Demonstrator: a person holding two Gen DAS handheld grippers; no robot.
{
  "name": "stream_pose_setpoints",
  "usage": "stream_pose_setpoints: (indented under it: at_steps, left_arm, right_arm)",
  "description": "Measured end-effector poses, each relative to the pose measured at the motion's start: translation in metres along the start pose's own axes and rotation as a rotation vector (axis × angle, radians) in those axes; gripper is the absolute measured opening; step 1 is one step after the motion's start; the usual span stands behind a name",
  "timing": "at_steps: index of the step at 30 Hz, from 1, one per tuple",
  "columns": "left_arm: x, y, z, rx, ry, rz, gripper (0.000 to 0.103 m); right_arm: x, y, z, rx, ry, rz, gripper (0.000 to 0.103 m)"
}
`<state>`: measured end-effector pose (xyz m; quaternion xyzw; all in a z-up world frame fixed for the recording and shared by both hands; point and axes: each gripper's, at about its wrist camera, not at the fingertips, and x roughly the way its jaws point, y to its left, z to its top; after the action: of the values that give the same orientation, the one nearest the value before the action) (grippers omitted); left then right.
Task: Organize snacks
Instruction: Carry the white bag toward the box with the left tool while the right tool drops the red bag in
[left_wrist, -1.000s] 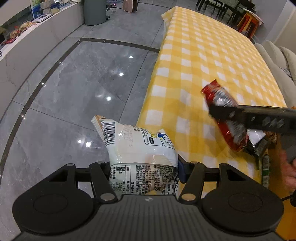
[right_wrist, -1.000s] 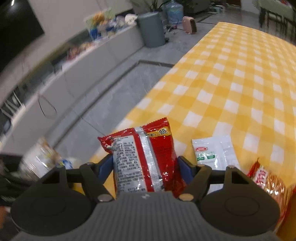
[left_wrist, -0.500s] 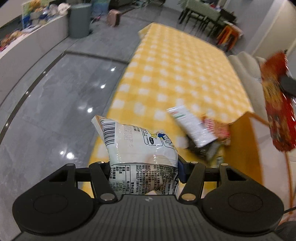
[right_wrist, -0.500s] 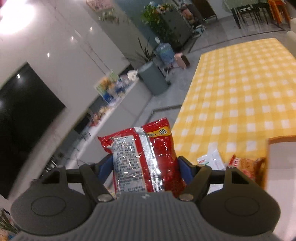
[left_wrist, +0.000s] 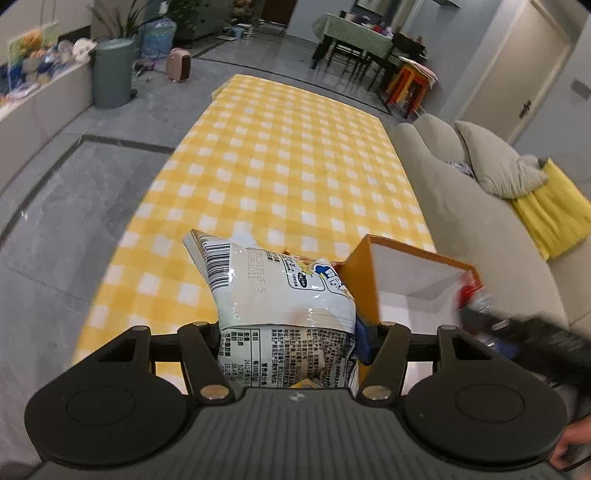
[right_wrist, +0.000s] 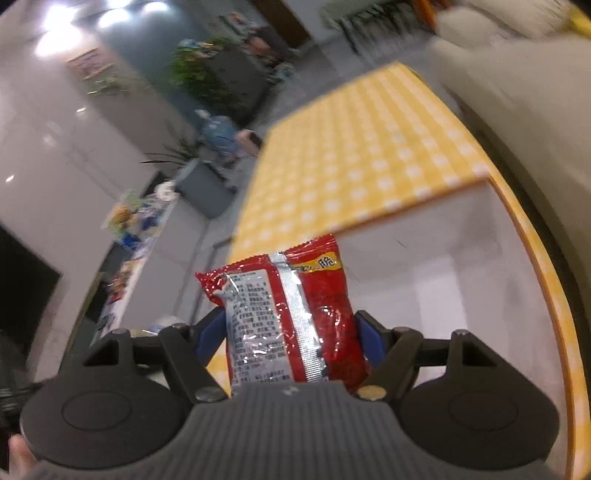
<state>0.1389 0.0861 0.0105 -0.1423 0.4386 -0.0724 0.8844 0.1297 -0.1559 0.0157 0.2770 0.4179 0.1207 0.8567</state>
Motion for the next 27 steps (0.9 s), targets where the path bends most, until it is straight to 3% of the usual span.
stream_pose_setpoints:
  at_steps: [5,8,12,17,21,23,27]
  left_arm:
    - [0.016,-0.012,-0.018,0.026,0.012,-0.034,0.068]
    - [0.028,-0.01,-0.018,0.013,0.052,-0.07,0.068]
    - [0.03,-0.011,-0.016,0.038,0.041,-0.076,0.068]
    - [0.033,-0.004,-0.016,0.016,0.05,-0.082,0.068]
    - [0.039,0.0,-0.016,-0.005,0.071,-0.072,0.068]
    - [0.041,0.001,-0.017,-0.019,0.087,-0.07,0.068]
    - [0.039,-0.001,-0.017,-0.011,0.082,-0.067,0.068]
  right_arm:
    - [0.038,-0.027,-0.006,0.04,0.068,-0.08,0.073]
    - [0.063,-0.037,-0.007,0.069,0.123,-0.12,0.073]
    - [0.089,-0.046,-0.012,0.081,0.17,-0.185,0.073]
    - [0.107,-0.056,-0.012,0.134,0.229,-0.184,0.074]
    - [0.112,-0.056,-0.014,0.146,0.252,-0.176,0.081]
    - [0.112,-0.061,-0.015,0.137,0.265,-0.186,0.087]
    - [0.112,-0.061,-0.018,0.109,0.268,-0.17,0.087]
